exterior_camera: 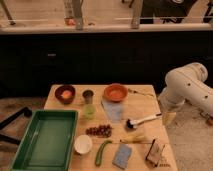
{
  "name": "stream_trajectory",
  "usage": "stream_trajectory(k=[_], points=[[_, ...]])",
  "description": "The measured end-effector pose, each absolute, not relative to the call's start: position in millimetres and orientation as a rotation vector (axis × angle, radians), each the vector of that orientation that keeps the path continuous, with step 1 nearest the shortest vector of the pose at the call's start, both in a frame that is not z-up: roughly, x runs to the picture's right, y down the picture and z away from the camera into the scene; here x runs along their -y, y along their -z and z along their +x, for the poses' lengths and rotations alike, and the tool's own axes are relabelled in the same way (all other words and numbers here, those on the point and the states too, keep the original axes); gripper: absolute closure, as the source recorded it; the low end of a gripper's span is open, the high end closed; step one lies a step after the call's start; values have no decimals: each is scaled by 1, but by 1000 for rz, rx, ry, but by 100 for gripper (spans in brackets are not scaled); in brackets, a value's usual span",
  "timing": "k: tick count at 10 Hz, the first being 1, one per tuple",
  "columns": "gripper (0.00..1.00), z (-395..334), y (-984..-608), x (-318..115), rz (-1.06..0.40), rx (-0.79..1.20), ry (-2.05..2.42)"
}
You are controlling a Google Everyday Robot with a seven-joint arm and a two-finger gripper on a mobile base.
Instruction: Wipe red bowl with sponge
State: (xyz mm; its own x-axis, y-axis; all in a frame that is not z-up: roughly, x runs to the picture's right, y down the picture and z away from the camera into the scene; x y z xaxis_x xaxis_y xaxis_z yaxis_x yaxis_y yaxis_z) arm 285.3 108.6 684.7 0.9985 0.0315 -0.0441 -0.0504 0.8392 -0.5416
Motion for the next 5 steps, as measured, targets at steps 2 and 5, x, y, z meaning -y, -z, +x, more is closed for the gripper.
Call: stream_trajectory(k=[2,5], points=[[20,283,-686,-107,-575,18,-4],[20,269,-679,-117,-585,84,144]])
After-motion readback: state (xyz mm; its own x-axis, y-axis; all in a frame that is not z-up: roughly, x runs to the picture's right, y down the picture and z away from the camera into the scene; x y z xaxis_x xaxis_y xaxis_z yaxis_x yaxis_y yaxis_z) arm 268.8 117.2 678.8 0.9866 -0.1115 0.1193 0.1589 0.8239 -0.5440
